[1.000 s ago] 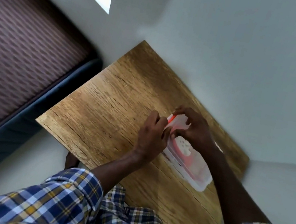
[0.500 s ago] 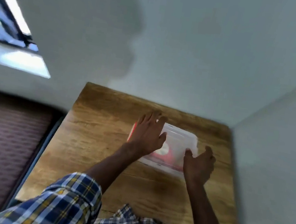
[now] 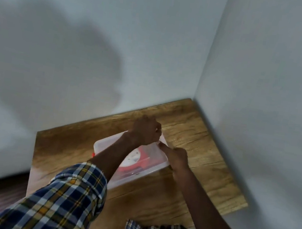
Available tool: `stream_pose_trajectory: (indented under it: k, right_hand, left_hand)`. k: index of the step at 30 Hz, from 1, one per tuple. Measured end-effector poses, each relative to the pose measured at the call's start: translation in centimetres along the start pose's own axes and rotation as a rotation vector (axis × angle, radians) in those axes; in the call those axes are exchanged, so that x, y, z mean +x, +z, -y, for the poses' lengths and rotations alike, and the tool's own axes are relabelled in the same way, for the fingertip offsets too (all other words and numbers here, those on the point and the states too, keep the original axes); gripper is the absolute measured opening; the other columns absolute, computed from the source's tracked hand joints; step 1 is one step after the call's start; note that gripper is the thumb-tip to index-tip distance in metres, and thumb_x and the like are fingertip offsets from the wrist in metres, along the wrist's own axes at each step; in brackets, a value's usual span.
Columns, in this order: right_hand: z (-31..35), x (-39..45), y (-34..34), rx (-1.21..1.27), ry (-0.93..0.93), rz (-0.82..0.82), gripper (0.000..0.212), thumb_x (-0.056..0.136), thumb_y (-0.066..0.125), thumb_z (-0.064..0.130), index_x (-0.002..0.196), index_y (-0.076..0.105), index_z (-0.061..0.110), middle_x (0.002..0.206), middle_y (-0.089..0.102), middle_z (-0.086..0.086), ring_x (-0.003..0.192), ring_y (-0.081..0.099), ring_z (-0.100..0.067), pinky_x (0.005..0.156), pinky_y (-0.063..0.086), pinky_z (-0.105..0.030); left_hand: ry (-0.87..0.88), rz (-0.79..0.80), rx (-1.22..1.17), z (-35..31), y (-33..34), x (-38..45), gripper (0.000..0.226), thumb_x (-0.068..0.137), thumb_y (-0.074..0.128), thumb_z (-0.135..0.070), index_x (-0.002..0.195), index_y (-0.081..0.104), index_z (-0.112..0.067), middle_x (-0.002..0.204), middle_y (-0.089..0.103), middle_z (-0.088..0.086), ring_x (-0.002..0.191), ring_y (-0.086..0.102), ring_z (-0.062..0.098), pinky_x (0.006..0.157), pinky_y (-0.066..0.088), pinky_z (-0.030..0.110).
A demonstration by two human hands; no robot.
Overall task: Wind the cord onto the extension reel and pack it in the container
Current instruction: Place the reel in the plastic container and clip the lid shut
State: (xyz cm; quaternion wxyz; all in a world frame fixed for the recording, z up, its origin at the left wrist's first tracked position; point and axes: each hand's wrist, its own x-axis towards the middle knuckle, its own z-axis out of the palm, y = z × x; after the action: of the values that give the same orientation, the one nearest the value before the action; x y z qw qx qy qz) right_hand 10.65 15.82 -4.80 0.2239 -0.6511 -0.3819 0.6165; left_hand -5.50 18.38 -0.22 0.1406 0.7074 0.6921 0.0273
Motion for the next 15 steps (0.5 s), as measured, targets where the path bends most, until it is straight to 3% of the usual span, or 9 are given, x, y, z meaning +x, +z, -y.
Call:
stream_pose_trajectory:
  k: [2,4,7,10,12,15]
  right_hand:
    - [-0.6,0.1,-0.6,0.091,0.144,0.147,0.063,0.068,0.091,0.056,0.102,0.076,0.005,0.089,0.08,-0.009,0.078,0.076,-0.025,0.061,0.054,-0.029]
    - [-1.0,0.5,-0.9,0.15,0.117,0.17,0.056,0.067,0.092,0.052,0.096,0.078,0.006,0.085,0.081,-0.008,0.076,0.078,-0.023,0.063,0.058,-0.029]
    - [-1.5,0.6,-0.2,0.245,0.028,0.146,0.043,0.069,0.095,0.041,0.086,0.078,0.005,0.085,0.08,-0.011,0.078,0.078,-0.025,0.073,0.062,-0.035]
    - [-1.9,0.4,0.6,0.337,-0.008,0.108,0.04,0.069,0.096,0.034,0.089,0.077,0.006,0.088,0.08,-0.01,0.082,0.077,-0.027,0.075,0.063,-0.038]
    - [-2.0,0.4,0.8,0.268,-0.116,0.003,0.042,0.07,0.096,0.031,0.094,0.075,0.004,0.088,0.078,-0.011,0.079,0.072,-0.025,0.075,0.061,-0.045]
    - [-1.9,-0.1,1.0,0.059,-0.331,-0.105,0.029,0.073,0.093,0.031,0.088,0.074,0.015,0.086,0.074,-0.007,0.077,0.071,-0.025,0.071,0.059,-0.041]
  left_hand:
    - [-0.049,0.042,-0.056,-0.4,0.5,0.6,0.036,0.1,0.052,-0.029,0.082,0.079,-0.016,0.089,0.075,0.008,0.087,0.07,0.027,0.072,0.048,0.032]
    - [-0.043,0.065,-0.1,-0.3,1.0,1.3,0.042,0.103,0.051,-0.03,0.071,0.071,-0.011,0.072,0.067,0.007,0.069,0.064,0.025,0.064,0.043,0.033]
    - [0.049,0.092,-0.114,0.6,1.1,2.0,0.046,0.111,0.05,-0.034,0.093,0.076,-0.001,0.091,0.071,0.013,0.082,0.067,0.028,0.074,0.051,0.043]
    - [0.144,0.095,-0.122,1.3,1.3,2.2,0.043,0.114,0.046,-0.032,0.108,0.08,-0.007,0.104,0.072,0.013,0.095,0.067,0.027,0.085,0.051,0.043]
    - [0.163,0.044,-0.159,1.4,1.7,2.0,0.042,0.114,0.048,-0.033,0.107,0.081,-0.008,0.104,0.073,0.012,0.095,0.067,0.027,0.083,0.051,0.042]
    - [0.094,-0.031,-0.238,1.6,2.2,1.9,0.041,0.111,0.055,-0.041,0.102,0.08,-0.01,0.101,0.074,0.007,0.091,0.066,0.023,0.072,0.044,0.033]
